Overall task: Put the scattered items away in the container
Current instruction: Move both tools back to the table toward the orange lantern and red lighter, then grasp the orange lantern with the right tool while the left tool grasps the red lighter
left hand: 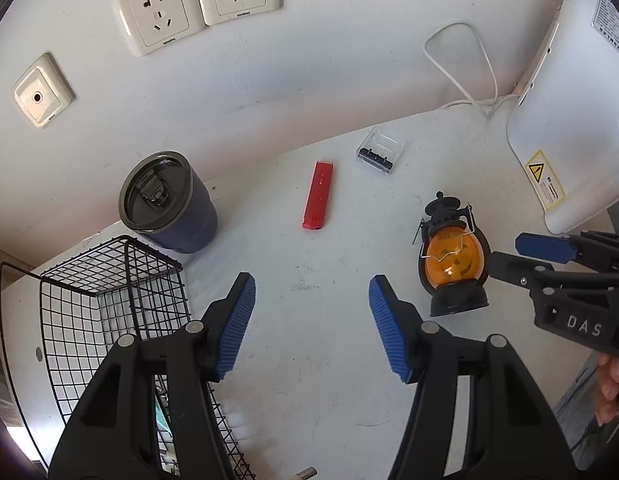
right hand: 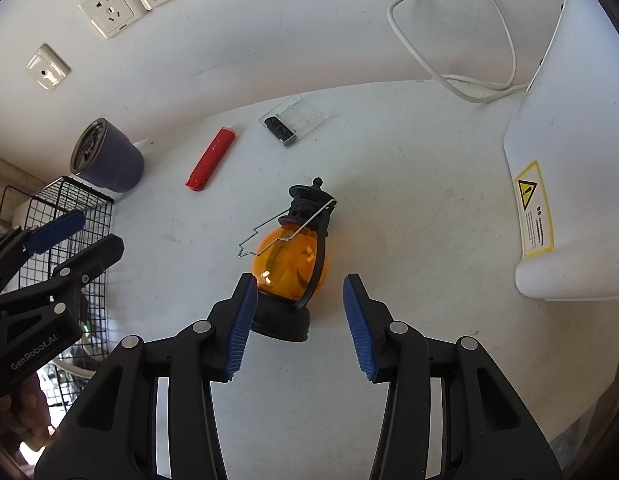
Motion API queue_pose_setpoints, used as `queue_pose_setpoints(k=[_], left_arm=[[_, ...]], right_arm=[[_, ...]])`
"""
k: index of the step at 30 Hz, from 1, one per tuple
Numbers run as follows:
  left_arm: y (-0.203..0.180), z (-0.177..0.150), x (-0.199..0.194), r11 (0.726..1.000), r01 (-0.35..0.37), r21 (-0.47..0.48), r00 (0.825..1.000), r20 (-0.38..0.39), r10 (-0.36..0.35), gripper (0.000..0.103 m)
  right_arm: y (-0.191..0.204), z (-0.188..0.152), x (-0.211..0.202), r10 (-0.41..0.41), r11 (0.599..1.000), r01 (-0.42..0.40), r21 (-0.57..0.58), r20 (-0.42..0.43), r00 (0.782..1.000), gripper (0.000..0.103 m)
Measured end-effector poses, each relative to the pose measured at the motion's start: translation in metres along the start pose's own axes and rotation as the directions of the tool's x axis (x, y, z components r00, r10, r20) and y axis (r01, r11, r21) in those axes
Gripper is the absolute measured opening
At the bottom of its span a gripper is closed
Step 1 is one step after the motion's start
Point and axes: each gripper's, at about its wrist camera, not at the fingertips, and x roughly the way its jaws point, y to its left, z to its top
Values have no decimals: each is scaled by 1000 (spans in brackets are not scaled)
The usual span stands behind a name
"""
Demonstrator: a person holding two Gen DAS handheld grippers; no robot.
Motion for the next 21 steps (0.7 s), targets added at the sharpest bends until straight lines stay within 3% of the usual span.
queue_pose_setpoints(k=[13,21], left_arm=[[-2,11,47,999,26,28,997,-70,-24,55],[1,27,68,999,29,34,997,-76,-26,55]], right_arm=[[3,-2,25,3,999,0,40,-65,998,45],[4,-4,35,10,999,-5,49,-95,995,46]])
